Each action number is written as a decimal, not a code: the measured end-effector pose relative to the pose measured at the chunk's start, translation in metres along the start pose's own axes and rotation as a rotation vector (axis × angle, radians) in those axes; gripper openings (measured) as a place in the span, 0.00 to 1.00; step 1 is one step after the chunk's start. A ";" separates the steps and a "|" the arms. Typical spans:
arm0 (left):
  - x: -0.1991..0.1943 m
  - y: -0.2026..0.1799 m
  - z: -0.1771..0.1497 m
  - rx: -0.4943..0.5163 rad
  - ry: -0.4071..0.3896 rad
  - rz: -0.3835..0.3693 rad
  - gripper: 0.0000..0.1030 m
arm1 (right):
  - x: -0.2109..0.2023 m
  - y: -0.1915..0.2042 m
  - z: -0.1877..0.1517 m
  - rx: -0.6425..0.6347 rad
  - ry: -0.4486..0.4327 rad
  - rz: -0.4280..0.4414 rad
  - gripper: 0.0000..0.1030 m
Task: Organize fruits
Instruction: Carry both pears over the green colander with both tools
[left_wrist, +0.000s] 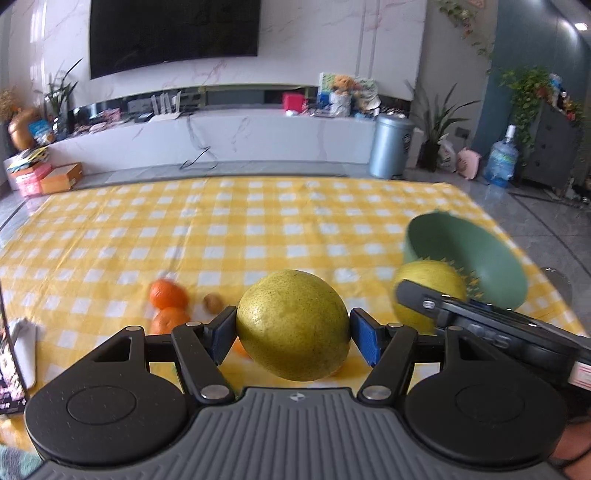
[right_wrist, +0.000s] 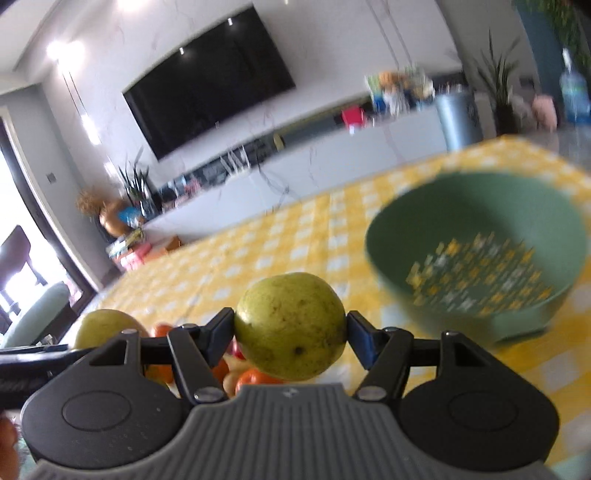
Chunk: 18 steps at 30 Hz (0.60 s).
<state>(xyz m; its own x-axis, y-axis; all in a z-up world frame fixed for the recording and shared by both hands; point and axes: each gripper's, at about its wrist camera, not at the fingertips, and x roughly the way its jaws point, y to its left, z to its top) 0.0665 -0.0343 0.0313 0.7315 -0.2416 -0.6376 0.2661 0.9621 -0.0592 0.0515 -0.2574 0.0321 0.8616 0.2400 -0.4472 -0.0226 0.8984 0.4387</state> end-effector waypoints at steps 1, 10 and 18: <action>-0.001 -0.006 0.004 0.012 -0.010 -0.011 0.73 | -0.010 -0.003 0.006 -0.003 -0.014 -0.008 0.62; 0.024 -0.063 0.052 0.063 0.029 -0.233 0.73 | -0.054 -0.057 0.058 -0.089 0.040 -0.109 0.62; 0.086 -0.112 0.075 0.116 0.171 -0.349 0.73 | -0.032 -0.090 0.087 -0.271 0.199 -0.144 0.62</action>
<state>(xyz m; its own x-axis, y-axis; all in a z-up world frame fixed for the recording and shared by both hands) 0.1465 -0.1723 0.0402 0.4720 -0.5173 -0.7139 0.5560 0.8031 -0.2143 0.0702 -0.3777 0.0743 0.7506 0.1468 -0.6442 -0.0646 0.9867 0.1494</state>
